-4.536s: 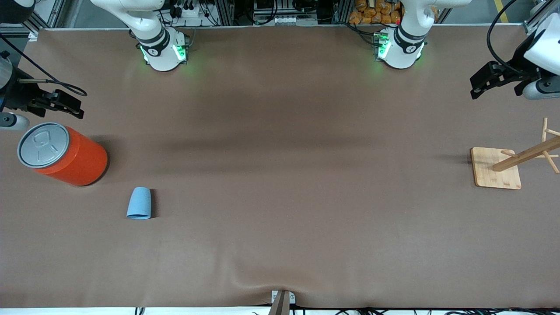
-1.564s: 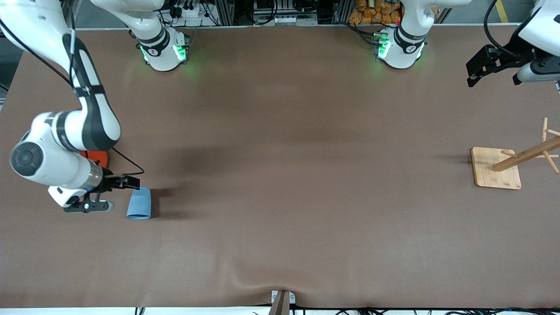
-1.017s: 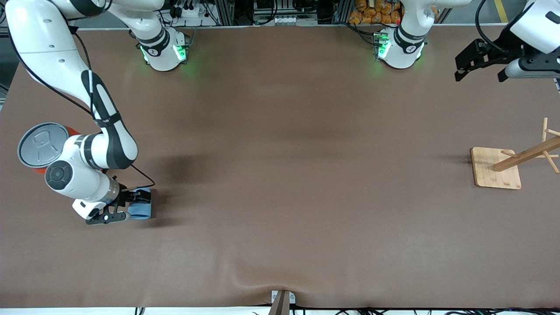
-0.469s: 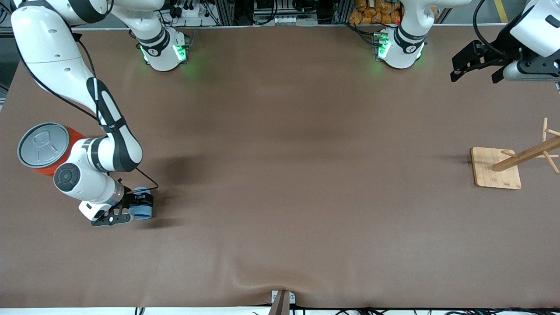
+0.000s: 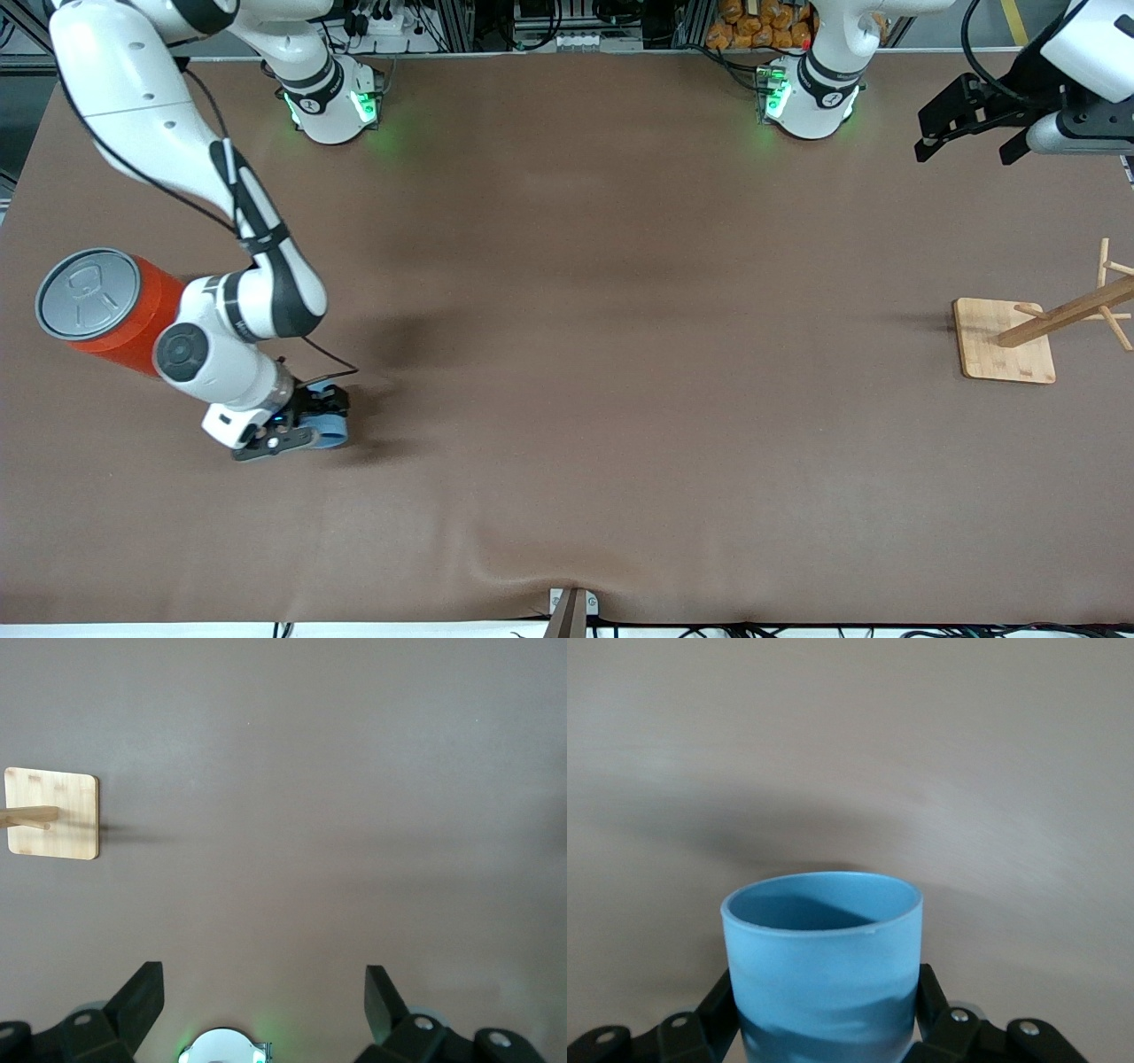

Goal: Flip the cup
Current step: 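Lift the cup with the right gripper while the left gripper reaches over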

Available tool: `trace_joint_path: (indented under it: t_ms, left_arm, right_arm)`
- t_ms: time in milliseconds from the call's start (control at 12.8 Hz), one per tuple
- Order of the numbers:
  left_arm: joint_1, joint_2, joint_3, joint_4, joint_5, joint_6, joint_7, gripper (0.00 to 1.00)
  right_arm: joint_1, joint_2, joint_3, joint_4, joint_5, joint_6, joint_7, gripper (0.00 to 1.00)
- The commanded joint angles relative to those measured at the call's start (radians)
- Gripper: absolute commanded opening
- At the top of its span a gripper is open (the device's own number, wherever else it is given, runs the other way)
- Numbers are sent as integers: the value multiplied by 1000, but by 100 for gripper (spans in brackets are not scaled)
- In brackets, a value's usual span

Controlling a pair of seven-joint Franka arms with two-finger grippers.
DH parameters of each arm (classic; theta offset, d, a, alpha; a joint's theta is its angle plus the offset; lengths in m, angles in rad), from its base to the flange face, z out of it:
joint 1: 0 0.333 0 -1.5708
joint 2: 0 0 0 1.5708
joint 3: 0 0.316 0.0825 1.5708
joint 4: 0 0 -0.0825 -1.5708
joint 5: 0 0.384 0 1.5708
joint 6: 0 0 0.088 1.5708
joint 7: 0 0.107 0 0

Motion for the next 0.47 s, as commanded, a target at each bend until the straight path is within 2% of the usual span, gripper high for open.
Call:
trace_joint_path:
  t_ms: [0, 235, 391]
  left_arm:
    - [-7, 16, -1, -13, -8, -21, -15, 100]
    - [-7, 83, -12, -48, -5, -11, -13, 100]
    - [-10, 134, -25, -51, -42, -9, -1, 100]
  right_arm:
    - [73, -59, -5, -25, -13, -10, -141, 31]
    - [168, -65, 9, -26, -11, -4, -294, 31]
    - [230, -64, 46, -28, -11, -9, -356, 31]
